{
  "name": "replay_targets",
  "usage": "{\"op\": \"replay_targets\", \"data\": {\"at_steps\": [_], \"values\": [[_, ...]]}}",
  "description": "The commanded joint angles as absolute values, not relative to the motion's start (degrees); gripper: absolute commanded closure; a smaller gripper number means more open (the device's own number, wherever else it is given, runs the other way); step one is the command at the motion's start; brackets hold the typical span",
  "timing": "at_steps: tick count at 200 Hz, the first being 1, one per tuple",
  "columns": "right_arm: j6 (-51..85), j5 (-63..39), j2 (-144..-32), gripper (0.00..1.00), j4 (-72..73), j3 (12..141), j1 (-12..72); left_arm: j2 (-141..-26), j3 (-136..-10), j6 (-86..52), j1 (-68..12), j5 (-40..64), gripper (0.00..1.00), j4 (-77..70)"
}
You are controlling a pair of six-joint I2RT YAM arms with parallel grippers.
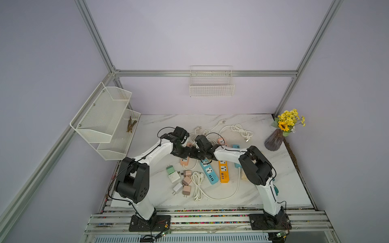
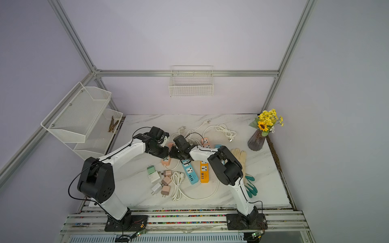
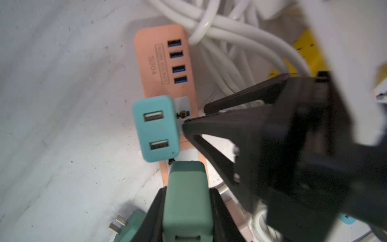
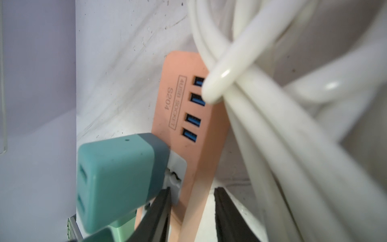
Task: Pull the plug off the socket
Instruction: Remove the plug from the socket, then place the plug at the center of the board.
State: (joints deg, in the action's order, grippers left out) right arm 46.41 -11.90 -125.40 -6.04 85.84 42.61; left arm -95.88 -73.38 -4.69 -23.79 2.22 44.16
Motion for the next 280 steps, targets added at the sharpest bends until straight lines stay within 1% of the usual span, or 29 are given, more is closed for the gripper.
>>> {"op": "replay_targets", "data": {"at_steps": [1, 16, 31, 54, 69, 72, 78, 95, 102, 124, 145, 160, 197, 208, 211, 215, 247, 280], "values": [[46.14, -8.7, -129.9, 0.63, -11.16, 85.42, 42.28, -93.91, -73.63, -2.91, -25.17, -1.85, 0.84, 41.79], [45.94, -8.79, -130.24, 0.63, -11.25, 85.45, 42.24, -92.34, -73.51, -6.47, -24.8, -4.25, 0.83, 42.38], [45.22, -8.9, -130.04, 0.63, -11.21, 85.19, 42.06, -89.5, -72.5, -8.9, -23.92, -4.4, 0.83, 41.75], [44.15, -9.99, -129.45, 0.62, -10.32, 84.64, 41.71, -85.26, -70.96, -14.73, -21.73, -1.45, 0.83, 42.97], [43.5, -10.87, -129.06, 0.62, -9.79, 84.73, 41.57, -81.61, -66.71, -19.24, -19.93, -0.04, 0.83, 42.69], [43.42, -11.1, -129.03, 0.62, -9.64, 84.79, 41.62, -79.22, -65.53, -20.18, -19.56, -0.26, 0.83, 42.52], [43.31, -11.47, -128.97, 0.62, -9.5, 84.86, 41.57, -76.88, -63.19, -22.2, -18.95, -2.11, 0.83, 41.76], [43.07, -12.02, -128.95, 0.62, -8.8, 84.81, 41.62, -72.26, -57.8, -30.75, -17.88, -13.43, 0.85, 41.75], [43.06, -12.16, -128.96, 0.61, -8.54, 84.83, 41.58, -71.54, -57.1, -33.17, -16.86, -15.1, 0.85, 42.35], [42.76, -12.38, -129.51, 0.61, -8.03, 84.91, 41.57, -72.75, -57.43, -41.26, -12.69, -13.77, 0.85, 44.17], [42.56, -12.94, -129.86, 0.61, -7.76, 84.52, 41.62, -75.13, -57.02, -45.18, -10.79, -7.67, 0.85, 38.79], [42.49, -13.44, -129.91, 0.61, -7.21, 84.11, 41.57, -77.62, -58.14, -47.38, -10.21, -6.54, 0.85, 36.23], [41.57, -15.0, -129.73, 0.61, -6.73, 83.93, 41.59, -83.8, -58.75, -50.22, -8.81, -6.8, 0.84, 30.95], [41.31, -15.12, -129.62, 0.61, -6.68, 84.02, 41.62, -84.57, -57.93, -50.92, -8.54, -6.95, 0.83, 29.35], [41.3, -15.07, -129.56, 0.61, -6.68, 84.02, 41.58, -84.74, -57.73, -51.08, -8.45, -6.82, 0.8, 28.88], [41.23, -15.07, -129.55, 0.61, -6.64, 84.02, 41.58, -85.0, -57.37, -51.35, -8.37, -6.77, 0.8, 28.45], [40.83, -15.05, -129.19, 0.61, -6.46, 83.94, 41.62, -87.43, -56.43, -51.77, -8.17, -5.8, 0.79, 27.02], [40.77, -15.12, -129.2, 0.61, -6.33, 83.89, 41.59, -87.54, -55.21, -52.03, -7.68, -5.98, 0.79, 25.85]]}}
